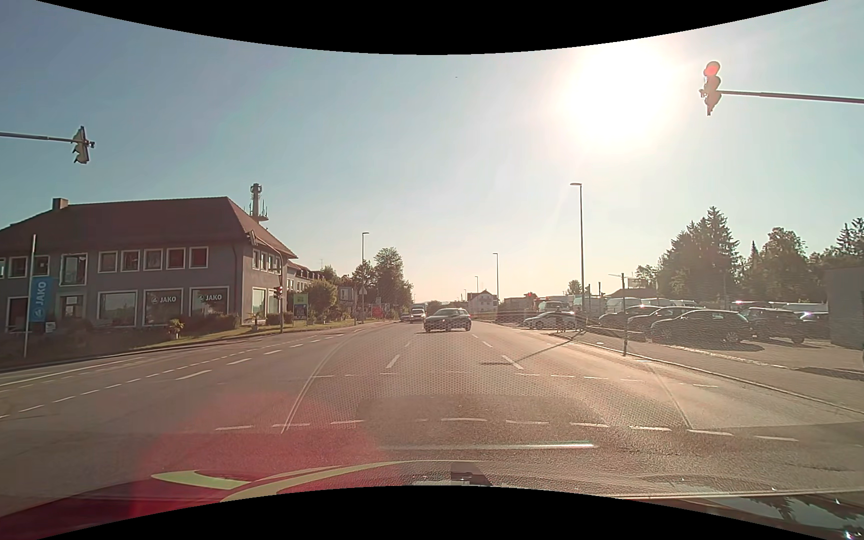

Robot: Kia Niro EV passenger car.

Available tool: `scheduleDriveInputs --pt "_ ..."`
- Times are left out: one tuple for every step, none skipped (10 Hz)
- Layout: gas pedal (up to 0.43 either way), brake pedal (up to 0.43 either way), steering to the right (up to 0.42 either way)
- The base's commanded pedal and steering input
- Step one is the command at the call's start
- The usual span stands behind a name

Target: Follow the waypoints while adhering to traffic rules and regulations

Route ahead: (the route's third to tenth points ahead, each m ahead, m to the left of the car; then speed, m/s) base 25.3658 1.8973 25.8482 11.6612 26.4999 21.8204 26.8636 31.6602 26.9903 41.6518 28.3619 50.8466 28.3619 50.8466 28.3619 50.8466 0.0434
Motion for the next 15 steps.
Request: scheduleDriveInputs --pt "0.000 0.226 0.000" --pt "0.000 0.244 -0.001" --pt "0.000 0.256 -0.001" --pt "0.000 0.256 -0.001" --pt "0.000 0.262 -0.001" --pt "0.000 0.268 -0.001" --pt "0.000 0.268 -0.002" --pt "0.000 0.268 -0.001" --pt "0.000 0.268 -0.001" --pt "0.000 0.268 -0.001" --pt "0.000 0.274 -0.001" --pt "0.000 0.274 -0.001" --pt "0.000 0.274 -0.001" --pt "0.000 0.274 -0.001" --pt "0.000 0.274 -0.001"
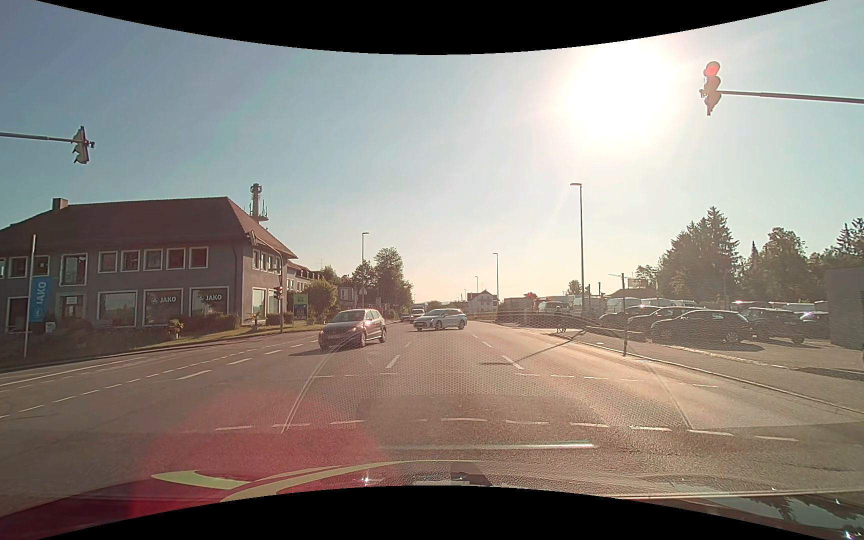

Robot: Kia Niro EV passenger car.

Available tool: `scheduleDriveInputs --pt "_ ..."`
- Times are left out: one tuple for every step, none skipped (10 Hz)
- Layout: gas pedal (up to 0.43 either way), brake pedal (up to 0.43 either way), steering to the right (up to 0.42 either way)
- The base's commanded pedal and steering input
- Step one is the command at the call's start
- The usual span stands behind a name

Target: Follow the waypoints while adhering to traffic rules and regulations

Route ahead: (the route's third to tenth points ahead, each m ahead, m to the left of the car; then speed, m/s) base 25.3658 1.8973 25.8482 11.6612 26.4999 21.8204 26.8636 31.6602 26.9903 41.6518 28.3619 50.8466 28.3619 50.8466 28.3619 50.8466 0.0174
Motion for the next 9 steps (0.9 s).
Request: scheduleDriveInputs --pt "0.000 0.274 -0.001" --pt "0.000 0.274 -0.001" --pt "0.000 0.274 -0.001" --pt "0.000 0.274 -0.001" --pt "0.000 0.274 -0.001" --pt "0.000 0.274 -0.001" --pt "0.000 0.274 -0.001" --pt "0.000 0.274 -0.001" --pt "0.000 0.274 -0.001"
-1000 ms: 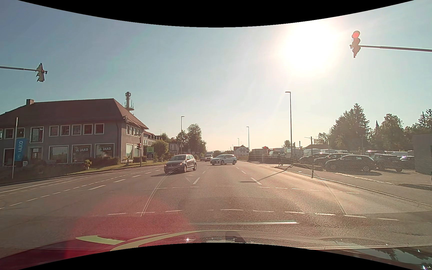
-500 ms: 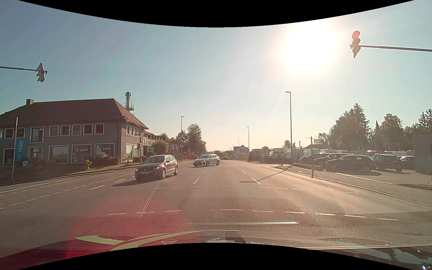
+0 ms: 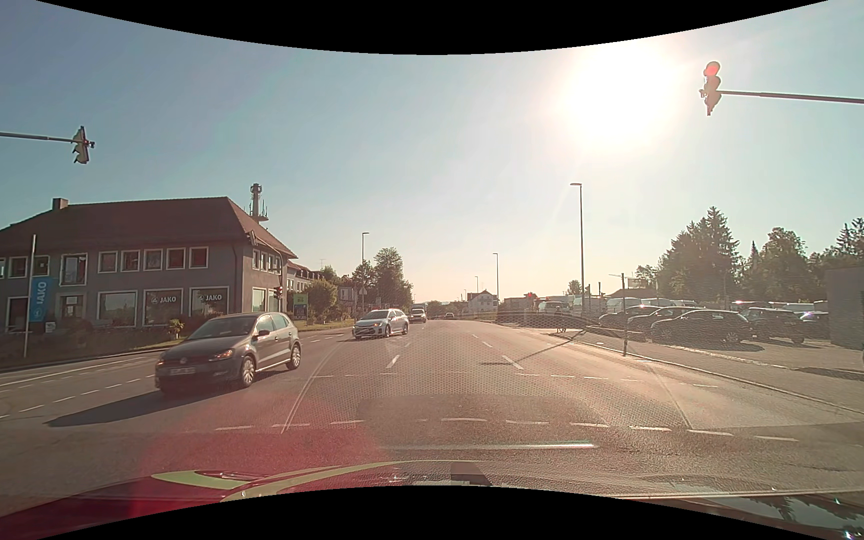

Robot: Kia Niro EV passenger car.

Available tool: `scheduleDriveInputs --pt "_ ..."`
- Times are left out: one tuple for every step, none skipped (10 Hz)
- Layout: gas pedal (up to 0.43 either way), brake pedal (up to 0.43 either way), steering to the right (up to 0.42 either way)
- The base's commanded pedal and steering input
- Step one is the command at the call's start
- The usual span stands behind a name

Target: Follow the waypoints while adhering to traffic rules and regulations

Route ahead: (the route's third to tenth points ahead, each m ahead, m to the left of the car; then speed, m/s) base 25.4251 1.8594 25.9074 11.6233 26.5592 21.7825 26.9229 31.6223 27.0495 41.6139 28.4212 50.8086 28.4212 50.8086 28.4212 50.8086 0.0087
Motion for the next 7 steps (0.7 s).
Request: scheduleDriveInputs --pt "0.000 0.274 -0.001" --pt "0.000 0.274 -0.001" --pt "0.000 0.274 -0.001" --pt "0.000 0.274 -0.001" --pt "0.000 0.274 -0.001" --pt "0.000 0.274 -0.001" --pt "0.000 0.274 -0.001"
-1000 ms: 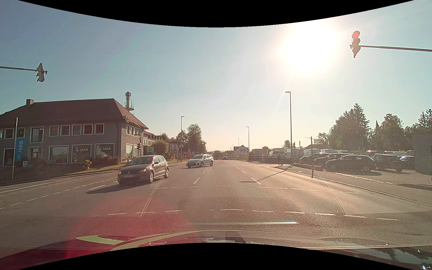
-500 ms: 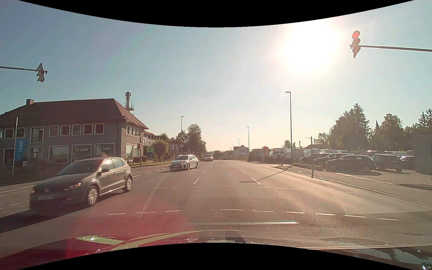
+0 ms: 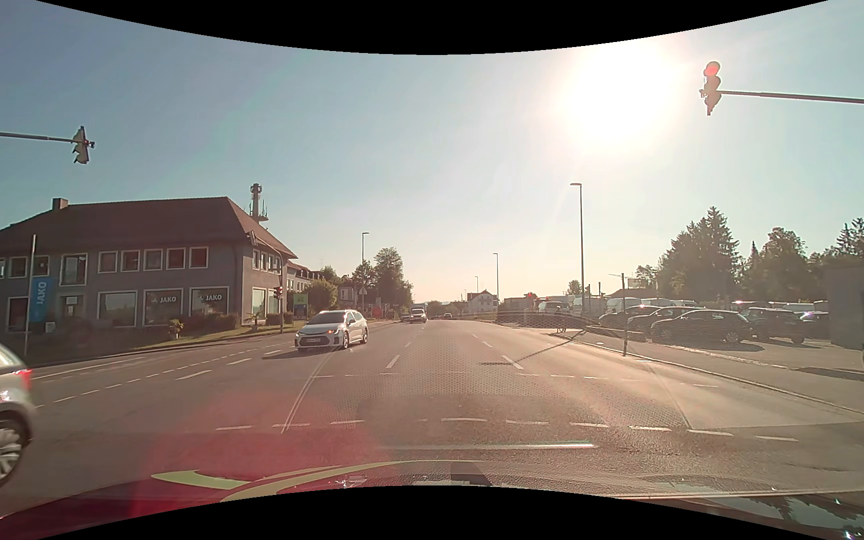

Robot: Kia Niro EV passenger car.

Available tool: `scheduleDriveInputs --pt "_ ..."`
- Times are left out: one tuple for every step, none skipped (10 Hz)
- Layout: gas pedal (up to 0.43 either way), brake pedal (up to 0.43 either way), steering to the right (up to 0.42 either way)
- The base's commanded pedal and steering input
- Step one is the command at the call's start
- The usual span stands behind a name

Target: Follow the waypoints while adhering to traffic rules and regulations

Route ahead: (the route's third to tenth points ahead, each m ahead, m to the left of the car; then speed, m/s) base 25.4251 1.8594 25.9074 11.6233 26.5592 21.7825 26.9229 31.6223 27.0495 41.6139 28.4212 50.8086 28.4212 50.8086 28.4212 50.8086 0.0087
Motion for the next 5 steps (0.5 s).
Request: scheduleDriveInputs --pt "0.000 0.274 -0.001" --pt "0.000 0.280 -0.001" --pt "0.000 0.274 -0.001" --pt "0.000 0.274 -0.001" --pt "0.000 0.274 -0.001"
